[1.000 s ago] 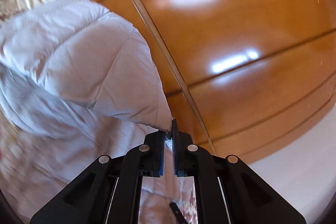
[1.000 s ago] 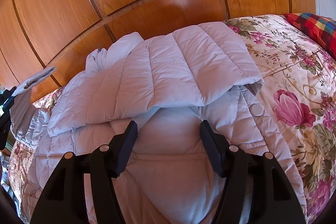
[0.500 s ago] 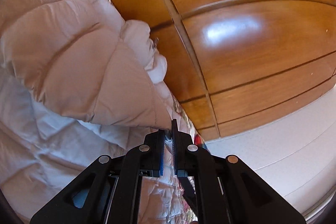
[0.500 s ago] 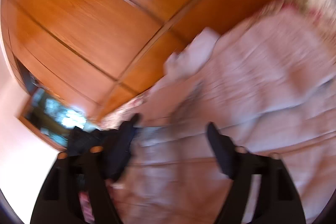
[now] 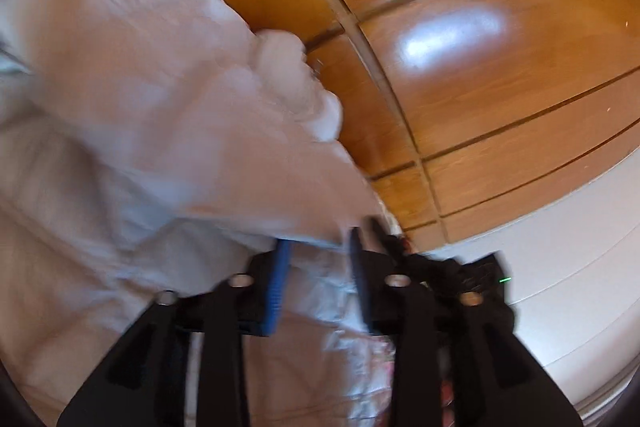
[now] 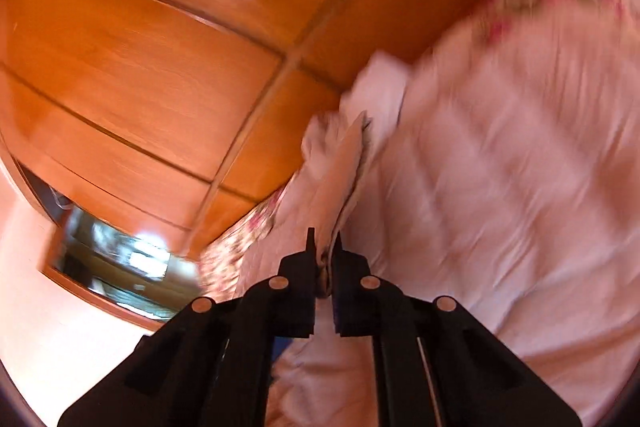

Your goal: Fold small clothes

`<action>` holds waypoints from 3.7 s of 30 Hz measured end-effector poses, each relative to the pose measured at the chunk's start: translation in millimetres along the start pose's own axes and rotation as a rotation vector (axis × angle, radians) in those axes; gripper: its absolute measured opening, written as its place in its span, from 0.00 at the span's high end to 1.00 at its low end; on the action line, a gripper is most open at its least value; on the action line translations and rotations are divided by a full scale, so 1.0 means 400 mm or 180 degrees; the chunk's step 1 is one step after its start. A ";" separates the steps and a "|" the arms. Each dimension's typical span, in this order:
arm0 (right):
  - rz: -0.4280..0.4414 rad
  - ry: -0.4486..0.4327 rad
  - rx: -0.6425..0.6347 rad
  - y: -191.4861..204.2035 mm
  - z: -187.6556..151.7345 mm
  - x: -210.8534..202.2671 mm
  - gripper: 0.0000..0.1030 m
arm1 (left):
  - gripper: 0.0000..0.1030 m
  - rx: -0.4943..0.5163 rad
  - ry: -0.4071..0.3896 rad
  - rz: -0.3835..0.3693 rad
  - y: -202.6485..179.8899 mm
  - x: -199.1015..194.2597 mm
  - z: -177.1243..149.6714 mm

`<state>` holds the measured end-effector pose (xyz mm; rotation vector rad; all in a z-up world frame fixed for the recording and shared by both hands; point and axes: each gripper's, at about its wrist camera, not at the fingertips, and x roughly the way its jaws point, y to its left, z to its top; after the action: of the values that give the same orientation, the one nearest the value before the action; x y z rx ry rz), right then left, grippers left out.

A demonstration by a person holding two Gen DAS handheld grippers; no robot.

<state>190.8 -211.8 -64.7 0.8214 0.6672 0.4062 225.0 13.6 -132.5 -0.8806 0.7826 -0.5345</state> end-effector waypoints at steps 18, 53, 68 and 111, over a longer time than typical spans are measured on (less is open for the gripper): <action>-0.0785 -0.0058 -0.0243 -0.121 0.001 -0.003 0.96 | 0.64 -0.0589 -0.1007 0.0662 0.284 -0.218 0.166; -0.1650 0.0013 -0.1865 0.004 -0.055 0.112 0.63 | 0.52 0.1564 -0.0565 0.2123 0.054 -0.047 0.167; -0.1344 0.0141 -0.1764 -0.076 -0.065 0.208 0.63 | 0.60 0.1300 -0.0540 0.2300 0.233 -0.016 0.218; -0.1249 0.0241 -0.0823 -0.259 -0.352 -0.530 0.21 | 0.20 0.0772 0.0009 0.1347 0.273 -0.576 -0.218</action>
<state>-51.4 -321.9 -134.0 0.4177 0.8078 0.1618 26.4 191.8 -171.4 -0.4709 0.8580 -0.2482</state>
